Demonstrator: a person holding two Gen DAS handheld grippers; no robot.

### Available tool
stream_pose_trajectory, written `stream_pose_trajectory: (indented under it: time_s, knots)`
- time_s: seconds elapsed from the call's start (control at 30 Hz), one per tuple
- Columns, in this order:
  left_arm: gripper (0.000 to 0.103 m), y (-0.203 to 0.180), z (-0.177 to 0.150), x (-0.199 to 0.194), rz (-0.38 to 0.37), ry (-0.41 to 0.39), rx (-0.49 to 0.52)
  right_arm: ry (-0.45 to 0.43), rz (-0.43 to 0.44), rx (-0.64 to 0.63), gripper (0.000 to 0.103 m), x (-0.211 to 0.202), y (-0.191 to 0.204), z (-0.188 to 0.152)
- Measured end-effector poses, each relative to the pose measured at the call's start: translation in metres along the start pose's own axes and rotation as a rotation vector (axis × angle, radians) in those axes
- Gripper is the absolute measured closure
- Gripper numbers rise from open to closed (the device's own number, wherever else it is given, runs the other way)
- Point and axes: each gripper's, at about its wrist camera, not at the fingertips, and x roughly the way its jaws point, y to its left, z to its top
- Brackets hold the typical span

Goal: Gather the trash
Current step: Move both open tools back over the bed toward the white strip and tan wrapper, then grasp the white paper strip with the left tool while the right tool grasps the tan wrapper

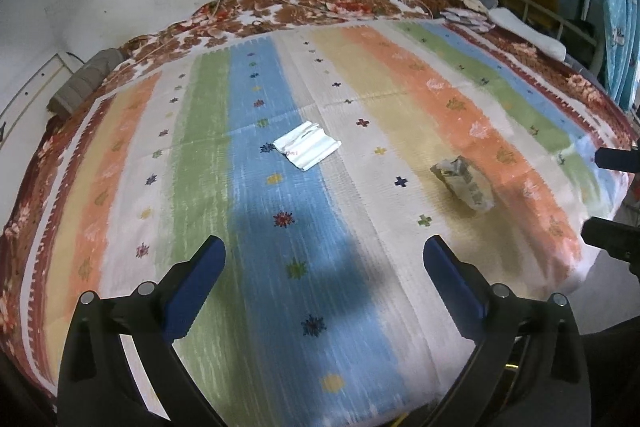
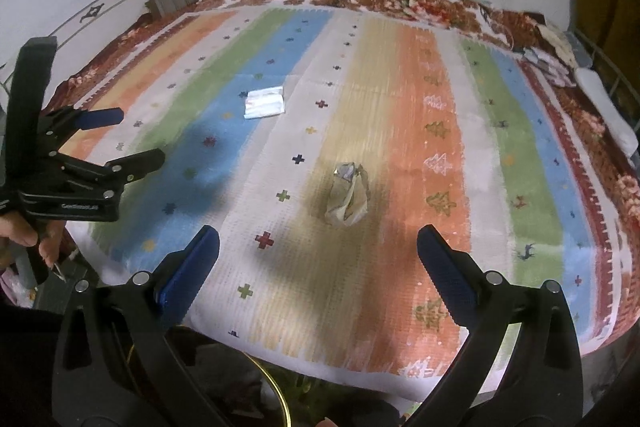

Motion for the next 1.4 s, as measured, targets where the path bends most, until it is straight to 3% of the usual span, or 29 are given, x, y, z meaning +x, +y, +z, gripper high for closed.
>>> stream_pose_trajectory:
  time_s: [0.57, 0.7, 1.07, 1.4]
  knots:
    - [0.006, 0.011, 0.032, 0.076, -0.029, 0.061, 0.083, 0.105, 0.029, 0.118, 0.010, 0.069, -0.026, 0.011]
    - [0.006, 0.020, 0.034, 0.094, -0.050, 0.056, 0.035, 0.137, 0.044, 0.148, 0.010, 0.088, -0.031, 0.013]
    - [0.006, 0.028, 0.045, 0.131, -0.082, 0.060, 0.073, 0.211, 0.015, 0.176, 0.024, 0.127, -0.042, 0.015]
    - [0.007, 0.017, 0.070, 0.165, -0.067, 0.100, 0.246, 0.251, 0.031, 0.205, 0.039, 0.150, -0.046, 0.016]
